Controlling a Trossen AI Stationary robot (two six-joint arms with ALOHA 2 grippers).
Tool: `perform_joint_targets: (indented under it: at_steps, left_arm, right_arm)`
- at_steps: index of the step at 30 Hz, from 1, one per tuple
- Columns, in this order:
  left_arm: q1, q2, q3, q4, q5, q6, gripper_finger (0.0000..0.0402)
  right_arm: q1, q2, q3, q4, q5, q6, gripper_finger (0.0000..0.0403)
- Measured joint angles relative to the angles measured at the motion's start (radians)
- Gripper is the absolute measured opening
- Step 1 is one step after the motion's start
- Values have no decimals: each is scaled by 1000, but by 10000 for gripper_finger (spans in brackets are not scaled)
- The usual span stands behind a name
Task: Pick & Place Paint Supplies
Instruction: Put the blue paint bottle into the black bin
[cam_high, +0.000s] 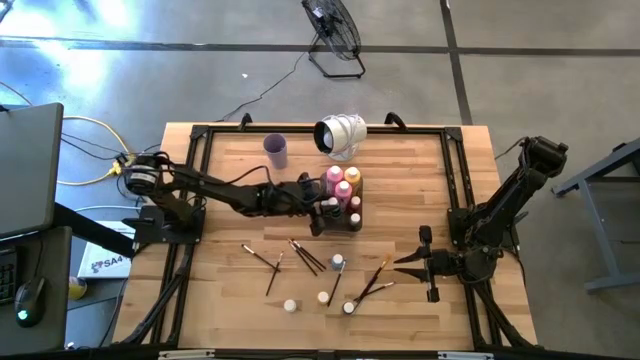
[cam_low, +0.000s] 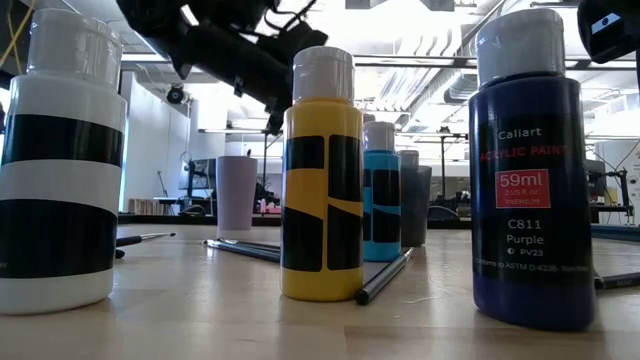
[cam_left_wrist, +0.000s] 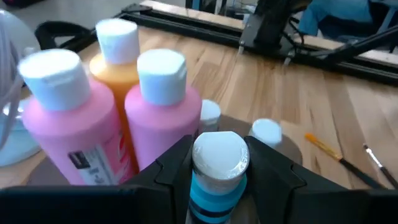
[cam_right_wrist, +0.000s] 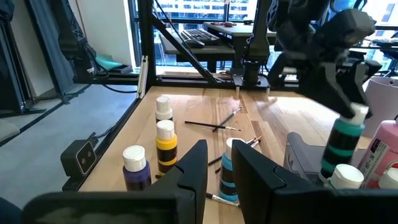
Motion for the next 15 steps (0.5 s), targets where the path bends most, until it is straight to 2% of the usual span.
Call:
perform_joint_targets:
  at_steps: [6,15]
  left_arm:
    - [0,51,0,36,-31,0,126]
    - [0,55,0,33,-47,0,126]
  right_arm:
    - [0,0,0,-1,0,0,64]
    - [0,0,0,-1,0,0,64]
